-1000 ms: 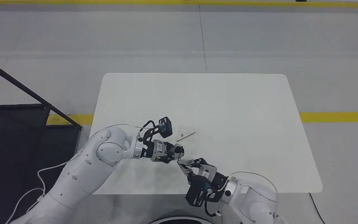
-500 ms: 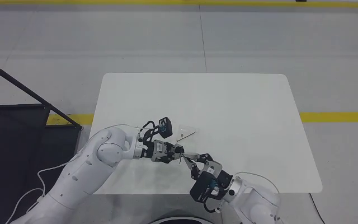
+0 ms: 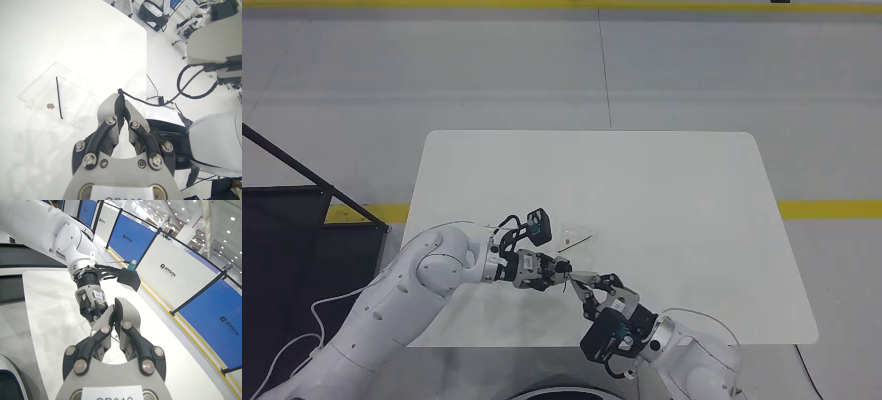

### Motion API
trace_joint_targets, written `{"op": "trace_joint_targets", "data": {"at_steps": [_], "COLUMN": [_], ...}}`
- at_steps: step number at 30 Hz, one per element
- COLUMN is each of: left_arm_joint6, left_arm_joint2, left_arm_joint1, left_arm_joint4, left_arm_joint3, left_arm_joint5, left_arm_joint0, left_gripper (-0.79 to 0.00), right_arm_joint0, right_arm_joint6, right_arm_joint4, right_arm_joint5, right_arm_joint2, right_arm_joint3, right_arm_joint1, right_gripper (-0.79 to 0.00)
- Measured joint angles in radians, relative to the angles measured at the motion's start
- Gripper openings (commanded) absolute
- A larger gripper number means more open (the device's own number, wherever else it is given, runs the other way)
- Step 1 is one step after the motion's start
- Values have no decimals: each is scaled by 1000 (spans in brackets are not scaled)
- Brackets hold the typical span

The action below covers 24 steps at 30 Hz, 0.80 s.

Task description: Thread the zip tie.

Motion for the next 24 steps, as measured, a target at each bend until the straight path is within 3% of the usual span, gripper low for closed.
{"op": "trace_joint_targets", "data": {"at_steps": [24], "left_arm_joint6": [9], "left_arm_joint2": [8], "left_arm_joint1": [2], "left_arm_joint4": [0], "left_arm_joint3": [3], "left_arm_joint5": [4], "left_arm_joint0": [-4], "left_gripper": [-785], "right_arm_joint0": [-22], "right_arm_joint6": [36], "right_arm_joint4": [-80], "right_arm_joint5": [181], "right_arm_joint2": [-33], "right_arm_joint3": [-9], "right_arm_joint1": [-7], "right_gripper": [-785]}}
